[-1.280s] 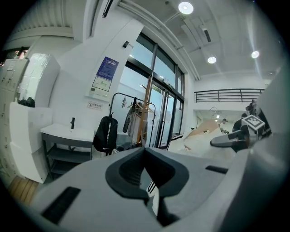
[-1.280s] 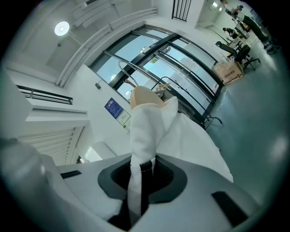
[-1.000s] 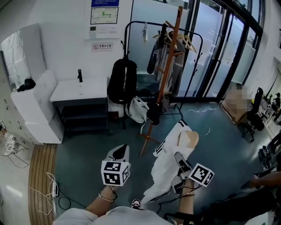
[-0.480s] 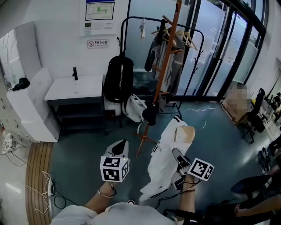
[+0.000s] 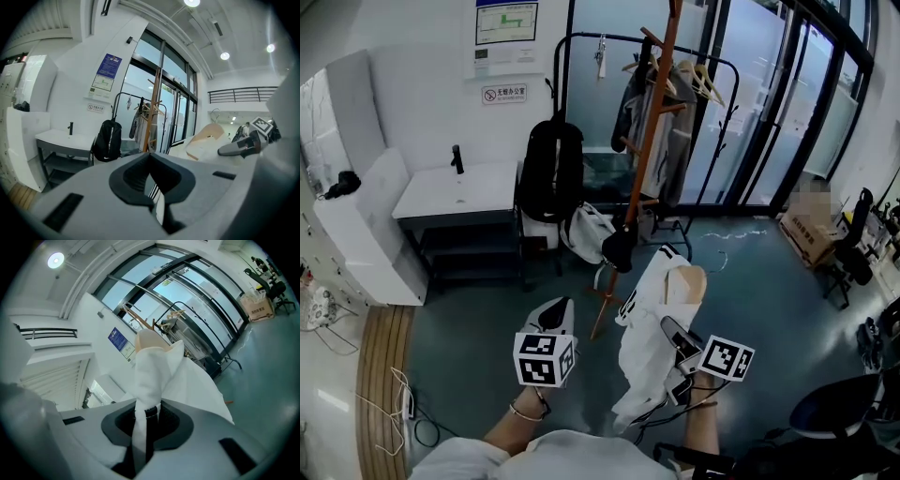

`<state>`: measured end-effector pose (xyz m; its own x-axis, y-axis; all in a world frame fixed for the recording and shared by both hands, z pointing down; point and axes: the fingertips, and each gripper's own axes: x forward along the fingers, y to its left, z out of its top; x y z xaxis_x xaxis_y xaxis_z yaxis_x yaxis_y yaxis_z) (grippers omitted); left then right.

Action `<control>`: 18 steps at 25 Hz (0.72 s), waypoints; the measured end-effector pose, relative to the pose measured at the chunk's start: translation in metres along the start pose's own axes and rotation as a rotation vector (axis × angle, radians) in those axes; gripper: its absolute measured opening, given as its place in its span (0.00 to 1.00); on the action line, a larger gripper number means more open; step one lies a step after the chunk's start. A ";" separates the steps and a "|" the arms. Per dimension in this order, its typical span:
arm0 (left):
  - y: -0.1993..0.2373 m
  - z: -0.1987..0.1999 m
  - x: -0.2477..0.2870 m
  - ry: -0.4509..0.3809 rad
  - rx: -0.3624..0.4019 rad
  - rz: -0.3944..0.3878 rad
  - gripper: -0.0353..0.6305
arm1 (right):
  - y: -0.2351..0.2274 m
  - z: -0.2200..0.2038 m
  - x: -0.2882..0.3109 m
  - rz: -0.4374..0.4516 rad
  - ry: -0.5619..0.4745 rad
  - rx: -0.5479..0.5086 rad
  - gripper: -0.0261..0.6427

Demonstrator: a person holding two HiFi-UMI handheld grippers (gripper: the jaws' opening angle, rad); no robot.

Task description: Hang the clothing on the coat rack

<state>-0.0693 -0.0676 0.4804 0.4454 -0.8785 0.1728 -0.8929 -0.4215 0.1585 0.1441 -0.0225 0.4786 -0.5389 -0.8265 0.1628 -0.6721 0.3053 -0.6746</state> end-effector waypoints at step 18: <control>-0.004 -0.006 0.033 0.024 0.006 0.013 0.06 | -0.005 0.016 0.030 0.089 0.099 -0.045 0.13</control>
<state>-0.0509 -0.0941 0.4914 0.4355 -0.8782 0.1976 -0.8988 -0.4118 0.1506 0.1392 -0.0557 0.4754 -0.6438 -0.7448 0.1754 -0.6398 0.3982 -0.6573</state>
